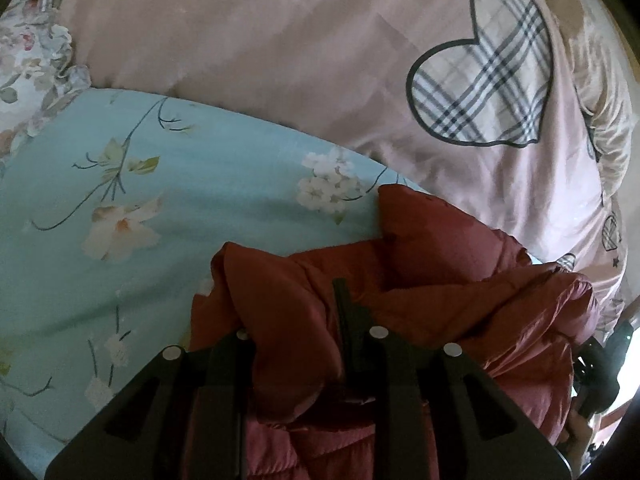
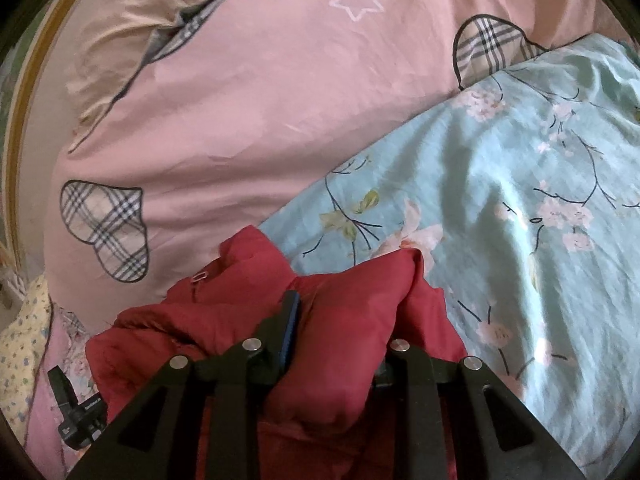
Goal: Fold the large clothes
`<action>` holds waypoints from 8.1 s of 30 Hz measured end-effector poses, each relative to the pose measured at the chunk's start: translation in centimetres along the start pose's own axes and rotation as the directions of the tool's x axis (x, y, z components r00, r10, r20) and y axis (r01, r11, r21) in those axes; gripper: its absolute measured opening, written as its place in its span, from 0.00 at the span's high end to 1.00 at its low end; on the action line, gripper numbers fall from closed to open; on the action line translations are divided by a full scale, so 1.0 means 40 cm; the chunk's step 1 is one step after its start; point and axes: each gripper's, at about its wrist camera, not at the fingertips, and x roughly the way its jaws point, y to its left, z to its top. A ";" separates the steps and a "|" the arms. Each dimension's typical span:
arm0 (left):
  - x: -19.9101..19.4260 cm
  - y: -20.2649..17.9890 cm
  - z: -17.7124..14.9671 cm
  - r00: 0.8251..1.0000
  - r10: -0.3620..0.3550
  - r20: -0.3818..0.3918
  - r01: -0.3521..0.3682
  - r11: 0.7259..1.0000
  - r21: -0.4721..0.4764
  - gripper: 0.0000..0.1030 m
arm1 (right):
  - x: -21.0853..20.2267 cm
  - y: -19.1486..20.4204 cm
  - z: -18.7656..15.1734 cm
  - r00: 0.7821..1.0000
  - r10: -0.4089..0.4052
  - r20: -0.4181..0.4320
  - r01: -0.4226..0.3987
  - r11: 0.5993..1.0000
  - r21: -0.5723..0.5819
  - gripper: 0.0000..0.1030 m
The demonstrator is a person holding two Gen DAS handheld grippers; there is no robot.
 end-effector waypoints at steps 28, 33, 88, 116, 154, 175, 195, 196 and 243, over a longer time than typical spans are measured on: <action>-0.233 -0.175 -0.210 0.996 -0.084 0.029 0.073 0.958 0.276 0.53 | 0.046 0.019 0.011 0.999 -0.041 -0.014 0.040 0.999 -0.032 0.69; -0.128 -0.181 -0.228 0.998 0.046 0.031 -0.053 0.954 0.296 0.53 | -0.053 0.050 0.025 1.000 -0.005 0.026 0.006 0.999 -0.039 0.60; -0.206 -0.024 -0.161 0.997 -0.010 0.074 -0.001 0.989 0.145 0.49 | -0.106 0.121 -0.106 0.986 -0.136 -0.093 0.089 0.916 -0.391 0.23; -0.178 0.187 -0.195 0.983 -0.184 0.022 0.185 0.975 -0.121 0.38 | -0.150 -0.079 -0.110 0.985 -0.062 -0.163 0.034 0.985 -0.166 0.21; -0.262 0.125 -0.231 0.926 -0.373 -0.063 0.367 0.926 -0.092 0.61 | -0.213 -0.063 -0.199 0.900 0.252 -0.357 -0.236 0.968 0.087 0.64; -0.423 0.217 -0.471 0.934 -0.325 -0.151 0.312 0.944 -0.104 0.59 | -0.386 -0.120 -0.384 0.886 0.263 -0.381 -0.235 0.965 0.120 0.56; -0.458 0.181 -0.448 0.997 -0.064 -0.053 0.066 0.997 0.048 0.21 | -0.423 -0.063 -0.343 0.955 -0.011 -0.298 -0.041 0.985 -0.167 0.23; -0.459 0.177 -0.442 0.997 -0.060 -0.047 0.062 0.997 0.050 0.21 | -0.426 -0.057 -0.338 0.957 -0.016 -0.289 -0.037 0.983 -0.177 0.23; -0.118 0.033 -0.217 0.983 0.155 -0.096 -0.138 0.976 0.167 0.95 | -0.118 0.003 -0.157 0.957 -0.257 -0.136 0.211 0.936 -0.283 0.91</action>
